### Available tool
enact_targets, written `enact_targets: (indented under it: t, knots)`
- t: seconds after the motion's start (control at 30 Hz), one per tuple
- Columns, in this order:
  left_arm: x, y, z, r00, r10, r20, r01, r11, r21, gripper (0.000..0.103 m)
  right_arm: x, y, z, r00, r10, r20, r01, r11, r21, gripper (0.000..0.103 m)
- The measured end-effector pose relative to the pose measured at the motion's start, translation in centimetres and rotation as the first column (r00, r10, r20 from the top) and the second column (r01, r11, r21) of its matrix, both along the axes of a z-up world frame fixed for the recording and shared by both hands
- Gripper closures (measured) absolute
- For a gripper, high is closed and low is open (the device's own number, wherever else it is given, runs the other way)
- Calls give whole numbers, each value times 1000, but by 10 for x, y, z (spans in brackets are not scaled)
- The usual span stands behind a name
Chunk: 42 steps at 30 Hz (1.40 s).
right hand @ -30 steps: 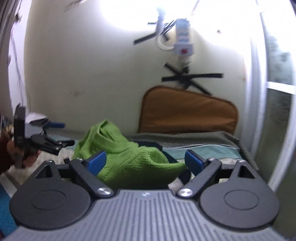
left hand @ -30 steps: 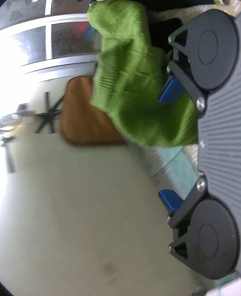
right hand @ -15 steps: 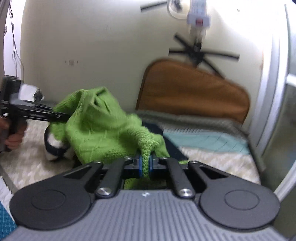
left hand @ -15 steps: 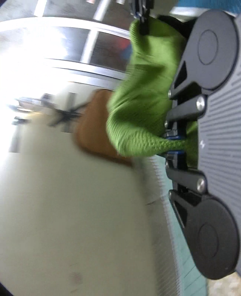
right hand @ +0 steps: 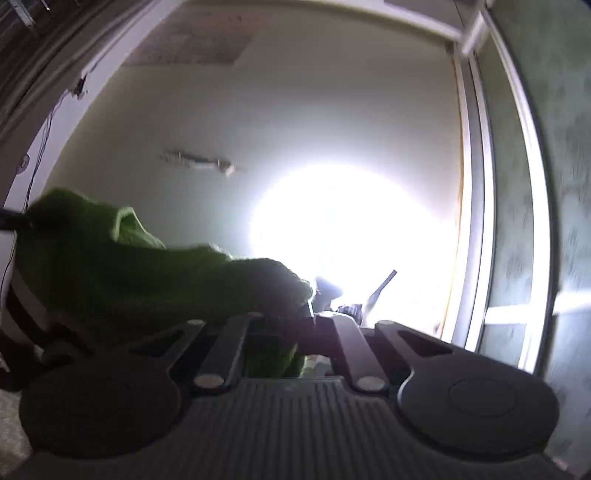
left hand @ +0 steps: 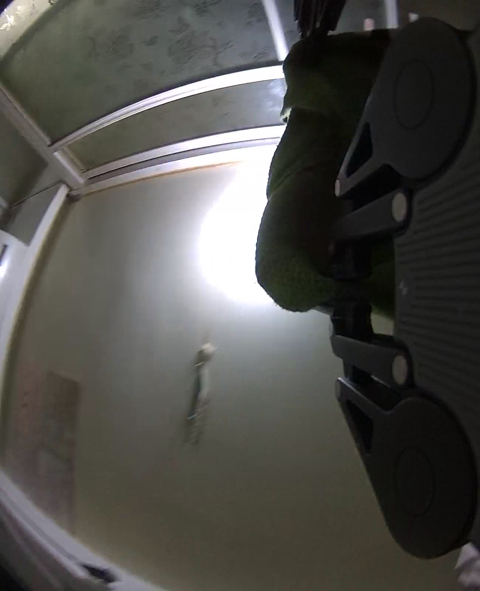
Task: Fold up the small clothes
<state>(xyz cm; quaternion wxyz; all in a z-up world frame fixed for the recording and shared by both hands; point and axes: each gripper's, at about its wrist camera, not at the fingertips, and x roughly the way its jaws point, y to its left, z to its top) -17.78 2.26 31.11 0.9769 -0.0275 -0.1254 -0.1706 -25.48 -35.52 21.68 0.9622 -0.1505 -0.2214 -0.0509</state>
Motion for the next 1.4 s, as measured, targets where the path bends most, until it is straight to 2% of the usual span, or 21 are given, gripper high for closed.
enact_targets:
  t: [0.1, 0.2, 0.37, 0.5, 0.53, 0.57, 0.6, 0.63, 0.67, 0.7, 0.73, 0.8, 0.93, 1.0, 1.07, 1.17, 1.2, 1.23, 1.27, 1.33, 1.4]
  knots:
    - [-29, 3, 20, 997, 68, 39, -69, 998, 16, 94, -12, 12, 15, 1000, 17, 19, -16, 999, -43, 94]
    - [-34, 1, 19, 992, 123, 38, -125, 991, 49, 94, -4, 20, 14, 999, 33, 2, -32, 998, -62, 94]
    - [24, -14, -25, 980, 177, -89, -167, 980, 110, 93, 61, 6, -3, 992, 75, -102, -77, 997, -12, 94]
    - [106, -19, -82, 936, 260, -236, -231, 963, 141, 89, 155, 0, -31, 969, 89, -232, -80, 996, 47, 94]
    - [133, -21, -101, 917, 285, -280, -252, 956, 149, 84, 188, -1, -42, 957, 91, -274, -74, 995, 70, 93]
    - [166, -27, -125, 888, 319, -332, -277, 946, 169, 68, 220, 1, -54, 941, 86, -328, -61, 994, 87, 88]
    - [201, -34, -153, 845, 374, -383, -308, 925, 223, 61, 259, 1, -71, 916, 55, -398, -19, 996, 92, 73]
    - [228, -36, -180, 796, 425, -431, -320, 900, 296, 61, 293, 0, -92, 887, -5, -462, 54, 994, 94, 62]
    - [254, -39, -212, 721, 483, -497, -315, 867, 385, 72, 318, -3, -112, 851, -48, -523, 108, 991, 85, 48]
    - [264, -36, -239, 647, 513, -563, -307, 852, 424, 79, 334, -9, -134, 801, -69, -595, 136, 988, 68, 51]
    - [266, -26, -258, 609, 481, -631, -280, 874, 396, 82, 336, -18, -152, 771, -59, -634, 136, 988, 74, 51]
    - [248, -1, -281, 616, 354, -704, -225, 935, 274, 77, 316, -41, -180, 752, 37, -658, 86, 984, 154, 48]
    - [194, 30, -297, 649, 222, -728, -158, 975, 156, 49, 276, -75, -218, 677, 194, -710, 54, 949, 310, 42]
    - [174, 34, -301, 672, 208, -711, -127, 978, 166, 42, 262, -80, -234, 653, 209, -728, 63, 943, 327, 40]
    - [160, 31, -305, 680, 263, -684, -136, 962, 235, 41, 251, -78, -245, 633, 253, -732, 48, 931, 363, 38]
    - [153, 30, -312, 653, 339, -677, -162, 936, 313, 40, 244, -74, -264, 600, 292, -745, 33, 921, 387, 38]
    - [148, 34, -309, 637, 332, -696, -161, 940, 301, 40, 243, -70, -270, 584, 306, -752, 28, 918, 396, 42]
    - [149, 37, -315, 617, 316, -721, -154, 946, 284, 39, 242, -66, -271, 568, 325, -756, 20, 913, 408, 53]
    - [150, 39, -320, 601, 308, -737, -151, 950, 275, 39, 237, -61, -270, 566, 339, -752, 10, 909, 417, 84]
    - [153, 37, -332, 582, 327, -745, -147, 943, 299, 44, 226, -59, -258, 605, 284, -744, 26, 927, 374, 88]
    - [146, 32, -340, 567, 332, -754, -121, 939, 322, 68, 221, -70, -240, 678, 136, -723, 107, 954, 279, 88]
